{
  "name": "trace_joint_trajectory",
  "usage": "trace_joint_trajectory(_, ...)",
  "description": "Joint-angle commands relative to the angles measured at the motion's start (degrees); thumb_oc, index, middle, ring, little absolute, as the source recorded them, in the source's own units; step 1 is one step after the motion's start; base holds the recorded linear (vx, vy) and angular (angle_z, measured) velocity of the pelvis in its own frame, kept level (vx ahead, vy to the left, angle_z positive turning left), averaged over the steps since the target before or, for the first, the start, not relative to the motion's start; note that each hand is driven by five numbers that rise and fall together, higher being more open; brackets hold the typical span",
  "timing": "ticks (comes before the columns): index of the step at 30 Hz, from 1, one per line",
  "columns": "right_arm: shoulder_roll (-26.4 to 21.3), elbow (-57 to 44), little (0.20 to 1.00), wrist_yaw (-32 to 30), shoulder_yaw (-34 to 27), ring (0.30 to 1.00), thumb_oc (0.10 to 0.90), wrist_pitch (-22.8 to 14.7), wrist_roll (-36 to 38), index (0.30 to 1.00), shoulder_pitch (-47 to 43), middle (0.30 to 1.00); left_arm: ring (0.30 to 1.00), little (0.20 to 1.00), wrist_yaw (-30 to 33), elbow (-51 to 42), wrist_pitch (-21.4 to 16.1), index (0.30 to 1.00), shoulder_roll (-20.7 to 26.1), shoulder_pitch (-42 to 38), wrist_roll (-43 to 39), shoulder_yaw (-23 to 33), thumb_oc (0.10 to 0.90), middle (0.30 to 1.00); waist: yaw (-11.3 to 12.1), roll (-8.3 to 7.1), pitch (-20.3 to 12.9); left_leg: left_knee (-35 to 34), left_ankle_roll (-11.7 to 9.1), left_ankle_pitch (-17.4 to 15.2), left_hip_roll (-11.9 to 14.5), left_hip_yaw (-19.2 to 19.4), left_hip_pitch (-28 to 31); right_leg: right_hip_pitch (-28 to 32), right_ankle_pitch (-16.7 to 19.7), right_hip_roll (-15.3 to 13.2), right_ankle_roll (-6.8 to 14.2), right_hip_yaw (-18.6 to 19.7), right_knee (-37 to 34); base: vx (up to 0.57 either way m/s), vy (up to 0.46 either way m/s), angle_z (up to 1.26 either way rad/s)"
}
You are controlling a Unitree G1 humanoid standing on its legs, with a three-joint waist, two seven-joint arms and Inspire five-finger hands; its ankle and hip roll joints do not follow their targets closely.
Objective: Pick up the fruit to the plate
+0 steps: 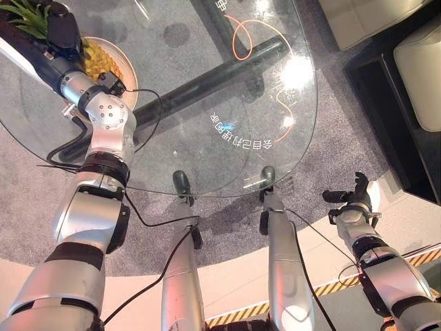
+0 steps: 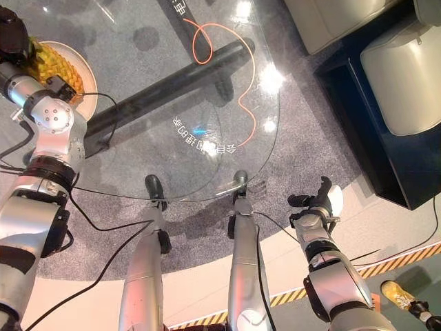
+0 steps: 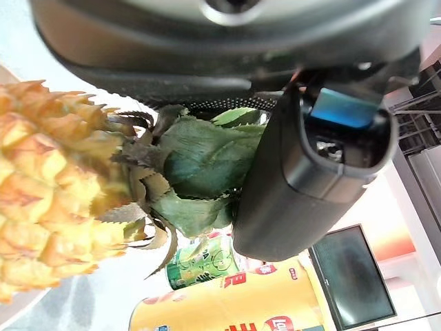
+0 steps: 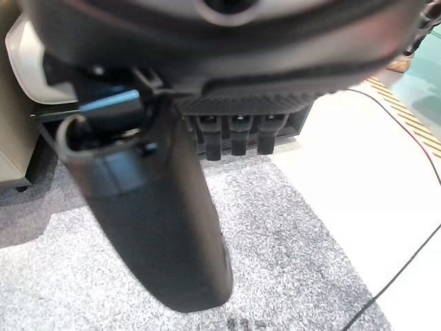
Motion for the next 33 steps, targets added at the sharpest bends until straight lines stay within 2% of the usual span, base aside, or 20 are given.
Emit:
trace_joint_trajectory(1,-1.14,0.68,0.9,-3.73,0.6,0.9,0.8,-0.29,0.04,0.9,1.4,0.9,0.764,0.741,1.1,1.44,-6.01,0.764,7.76,-9.3,3.17,-1.89,0.641,0.764,1.2,-3.34,-1.3,10.2,-0.21,-10.39,-1.69,0.13,-0.85,2.16,1.66,3.36,-1.05,-1.07,-4.78,0.0,0.0,0.0)
trace_joint_trajectory(3,-1.24,0.75,0.9,-3.65,0.6,0.9,0.8,-0.44,0.03,0.9,1.32,0.9,0.785,0.765,0.95,1.63,-6.2,0.785,7.79,-9.24,3.2,-1.88,0.665,0.785,1.21,-3.33,-1.3,10.17,-0.24,-10.4,-1.71,0.15,-0.81,2.21,1.65,3.31,-0.99,-1.15,-4.83,0.0,0.0,0.0)
trace_joint_trajectory(12,-1.25,0.92,0.9,-4.04,0.2,0.9,0.8,-0.66,-0.16,0.9,1.31,0.9,0.721,0.691,0.06,0.42,-6.71,0.721,7.54,-8.05,4.02,-2.05,0.591,0.721,1.56,-2.97,-1.3,9.88,-0.16,-10.44,-1.88,0.13,-0.81,2.1,1.64,3.15,-0.93,-1.39,-4.83,0.0,0.0,0.0)
trace_joint_trajectory(19,-1.43,0.99,0.9,-4.11,-0.25,0.9,0.8,-0.94,-0.33,0.9,1.11,0.9,0.698,0.664,-1.25,-0.74,-7.03,0.698,7.58,-6.91,4.2,-1.85,0.564,0.698,2.03,-2.79,-1.3,9.65,-0.07,-9.98,-2.07,-0.02,-1.16,1.9,2.1,2.96,-0.9,-1.69,-5.07,0.0,0.0,0.0)
trace_joint_trajectory(25,-1.22,0.96,0.9,-4.6,-0.56,0.9,0.8,-1.21,-0.24,0.9,1.63,0.9,0.728,0.7,-1.66,-2.47,-7.36,0.728,7.41,-5.11,4.63,-1.5,0.6,0.728,2.52,-2.64,-1.3,9.48,-0.12,-10.32,-2.16,-0.28,-0.79,2.36,1.73,2.83,-0.77,-2.09,-5.1,0.0,0.0,0.0)
trace_joint_trajectory(27,-1.21,0.86,0.9,-4.79,-0.77,0.9,0.8,-1.3,-0.07,0.9,1.65,0.9,0.771,0.749,-1.58,-3.17,-7.22,0.771,7.48,-4.45,5.07,-1.15,0.649,0.771,2.77,-2.56,-1.3,9.18,0.03,-9.89,-2.32,-0.34,-1.16,2.01,2.21,2.76,-0.8,-2.3,-5.38,0.0,0.0,0.0)
trace_joint_trajectory(33,-1.25,0.76,0.9,-5.14,-1.18,0.9,0.8,-1.16,0.08,0.9,1.74,0.9,0.789,0.771,-1.88,-4.64,-8.29,0.789,7.48,-2.12,5.03,-0.09,0.671,0.789,3.23,-2.39,-1.3,8.99,0.05,-9.88,-2.4,-0.51,-1.17,2.02,2.17,2.71,-0.77,-2.53,-5.41,-0.01,-0.005,0.04)
